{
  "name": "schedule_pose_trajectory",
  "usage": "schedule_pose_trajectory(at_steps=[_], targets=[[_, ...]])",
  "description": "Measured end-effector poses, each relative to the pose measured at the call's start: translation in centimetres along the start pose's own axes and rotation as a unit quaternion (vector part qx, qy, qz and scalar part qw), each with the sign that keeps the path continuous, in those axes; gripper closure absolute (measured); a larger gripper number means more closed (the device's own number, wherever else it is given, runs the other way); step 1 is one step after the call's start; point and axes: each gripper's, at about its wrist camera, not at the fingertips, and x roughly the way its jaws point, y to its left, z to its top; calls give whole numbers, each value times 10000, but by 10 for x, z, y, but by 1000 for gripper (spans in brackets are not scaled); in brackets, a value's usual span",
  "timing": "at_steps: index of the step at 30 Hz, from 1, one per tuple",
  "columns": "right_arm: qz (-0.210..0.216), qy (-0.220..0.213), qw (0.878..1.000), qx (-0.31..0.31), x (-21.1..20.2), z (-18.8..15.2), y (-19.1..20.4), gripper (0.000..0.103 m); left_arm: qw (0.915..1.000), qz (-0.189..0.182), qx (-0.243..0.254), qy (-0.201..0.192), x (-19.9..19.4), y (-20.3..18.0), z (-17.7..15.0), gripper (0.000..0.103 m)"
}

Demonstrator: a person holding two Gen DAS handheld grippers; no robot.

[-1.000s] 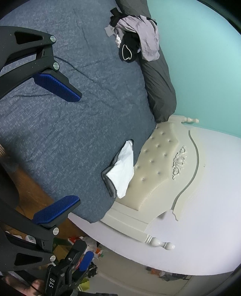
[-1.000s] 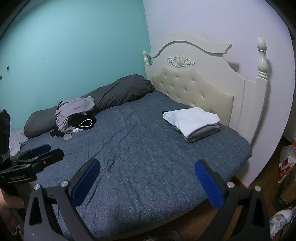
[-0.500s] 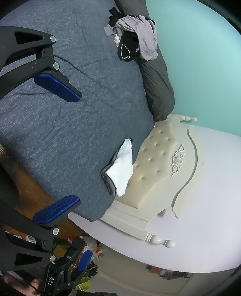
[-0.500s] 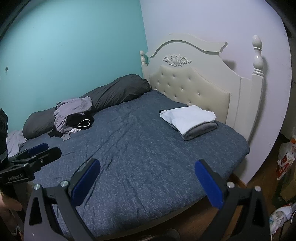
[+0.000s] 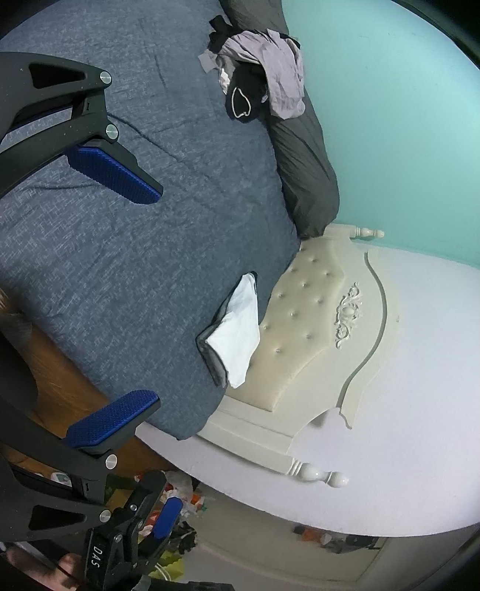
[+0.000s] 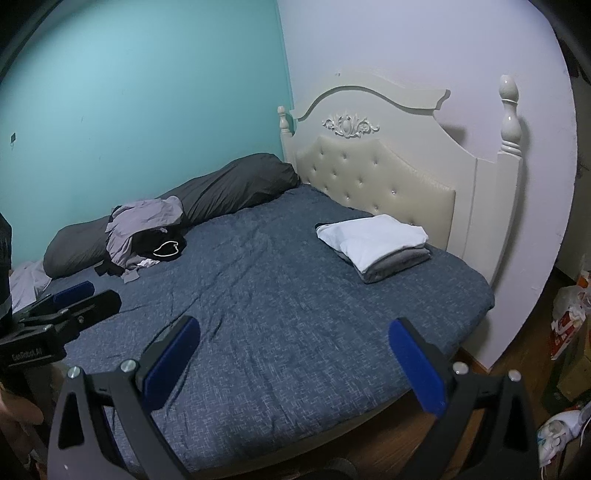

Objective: Fold clothes

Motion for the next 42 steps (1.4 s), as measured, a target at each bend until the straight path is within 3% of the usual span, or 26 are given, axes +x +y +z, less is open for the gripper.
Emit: schedule_pose_trajectory(at_steps=[16, 42], targets=[[-20, -60, 10000, -4, -6, 0, -1, 0, 9999, 108, 63, -56, -3, -3, 0, 0], [-25, -49, 10000, 3, -3, 1, -4, 0, 9971, 735, 213, 16, 4, -6, 0, 0]])
